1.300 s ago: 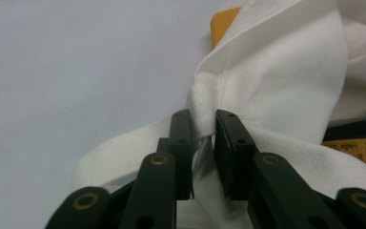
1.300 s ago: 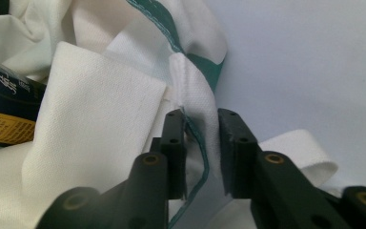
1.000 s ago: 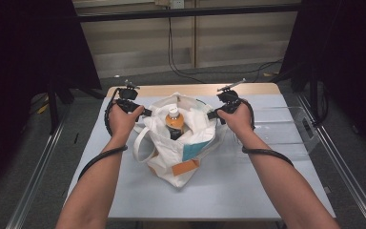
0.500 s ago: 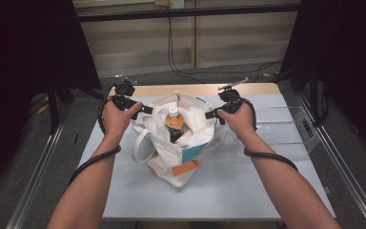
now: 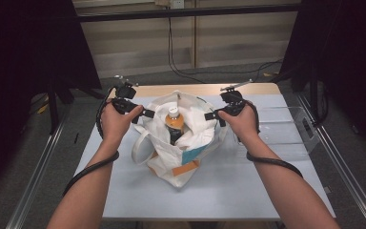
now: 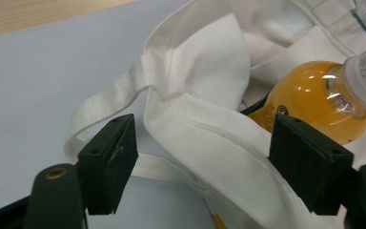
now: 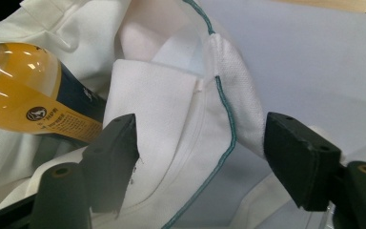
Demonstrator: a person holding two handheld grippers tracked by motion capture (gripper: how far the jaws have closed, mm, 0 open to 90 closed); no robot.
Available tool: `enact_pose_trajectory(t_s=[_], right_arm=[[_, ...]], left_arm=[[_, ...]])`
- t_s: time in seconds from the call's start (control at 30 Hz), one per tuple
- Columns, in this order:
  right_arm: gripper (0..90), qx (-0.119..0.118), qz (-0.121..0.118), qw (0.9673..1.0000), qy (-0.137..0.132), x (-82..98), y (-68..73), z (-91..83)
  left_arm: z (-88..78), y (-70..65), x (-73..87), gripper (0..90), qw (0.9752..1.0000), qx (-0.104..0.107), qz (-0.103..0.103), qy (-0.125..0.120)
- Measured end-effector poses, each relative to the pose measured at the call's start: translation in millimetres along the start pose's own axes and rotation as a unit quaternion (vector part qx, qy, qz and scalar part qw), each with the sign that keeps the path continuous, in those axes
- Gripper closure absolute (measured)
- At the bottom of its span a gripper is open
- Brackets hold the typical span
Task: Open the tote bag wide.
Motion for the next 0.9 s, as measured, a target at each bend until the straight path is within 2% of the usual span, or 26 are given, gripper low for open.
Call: enact_pose_trajectory(t_s=[0.1,0.17,0.23,0.3,0.5,0.53,0.57,0.63,0.73,0.8,0.87,0.9], right_arm=[[20.1,0.001,0.000,1.0000,-0.003,-0.9,2.2,-2.9],[18.6,0.012,-0.004,0.9999,-0.006,-0.8,3.2,-5.1],[16.9,0.007,-0.004,0.9999,-0.012,-1.3,4.9,-6.3],[12.9,0.016,-0.007,0.9998,-0.009,-0.8,4.4,-7.1],[12.5,0.018,-0.009,0.9998,-0.006,1.3,2.3,-10.0],[12.5,0.016,-0.007,0.9998,-0.006,1.7,2.6,-10.4],[12.5,0.012,-0.008,0.9999,-0.006,2.2,3.3,-10.3],[12.5,0.010,-0.009,0.9999,-0.006,2.9,4.4,-9.8],[12.8,-0.001,-0.010,0.9999,0.006,5.0,9.5,-7.5],[12.9,-0.002,-0.011,0.9999,0.011,7.4,13.1,-5.5],[13.8,-0.006,-0.014,0.9997,0.021,10.3,16.2,-3.0],[15.8,-0.010,-0.014,0.9996,0.022,11.5,17.6,-1.9]], left_arm=[[-1.5,-1.4,2.9,22.5,1.0000,-0.001,-0.002,0.000],[-3.1,-1.4,4.7,22.2,1.0000,-0.003,0.000,-0.004],[-4.3,-1.5,6.0,21.0,1.0000,-0.005,0.002,-0.005],[-5.0,-1.7,7.1,20.7,1.0000,-0.006,0.003,-0.004],[-3.1,-3.0,7.8,19.6,1.0000,-0.004,0.005,-0.001],[-1.8,-4.2,7.5,19.6,1.0000,-0.003,0.000,-0.005],[-1.8,-4.4,8.1,19.5,1.0000,0.003,0.003,0.005],[1.1,-5.3,8.7,19.3,0.9999,0.000,0.005,0.010],[3.5,-6.6,10.3,19.3,0.9999,-0.001,0.008,0.014],[5.8,-7.5,12.2,19.7,0.9999,0.004,0.003,0.015],[7.5,-7.4,14.1,20.5,0.9997,0.011,0.008,0.018],[8.4,-8.2,14.9,21.5,0.9998,0.012,0.001,0.014]])
Point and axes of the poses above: each handheld gripper's, and its own axes: z roughly forward along the jaws, x roughly out of its underside, y roughly to its left, the point moved 5 cm from there along z, roughly forward along the jaws, and after that the axes turned 14 degrees about x, right-handed, at the moved point
